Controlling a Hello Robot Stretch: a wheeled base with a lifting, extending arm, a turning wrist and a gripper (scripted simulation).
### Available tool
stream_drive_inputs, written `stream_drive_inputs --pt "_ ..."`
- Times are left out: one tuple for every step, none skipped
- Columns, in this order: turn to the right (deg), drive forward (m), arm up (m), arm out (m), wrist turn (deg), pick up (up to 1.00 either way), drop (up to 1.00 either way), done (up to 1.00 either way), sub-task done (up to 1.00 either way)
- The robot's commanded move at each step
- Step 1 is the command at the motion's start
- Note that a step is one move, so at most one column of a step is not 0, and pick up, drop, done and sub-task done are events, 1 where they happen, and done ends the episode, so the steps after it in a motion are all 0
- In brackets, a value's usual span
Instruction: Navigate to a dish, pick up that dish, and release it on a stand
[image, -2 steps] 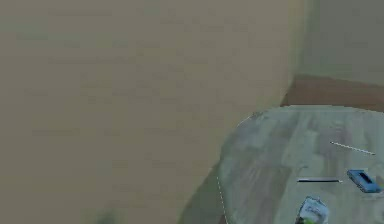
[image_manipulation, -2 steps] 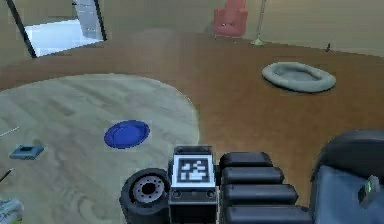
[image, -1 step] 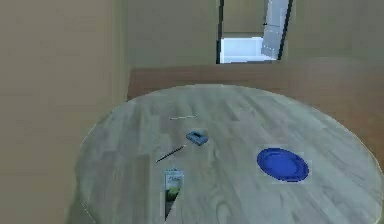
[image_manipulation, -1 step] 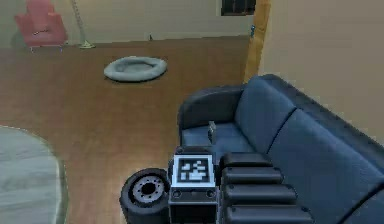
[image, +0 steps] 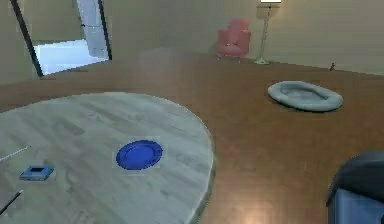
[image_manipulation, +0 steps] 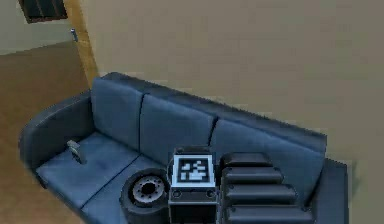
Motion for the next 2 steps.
stream_drive_inputs --pt "30.0 0.0 0.0 0.0 0.0 0.0 0.0 0.0 0.0" --pt "0.0 0.15 0.0 0.0 0.0 0.0 0.0 0.0 0.0"
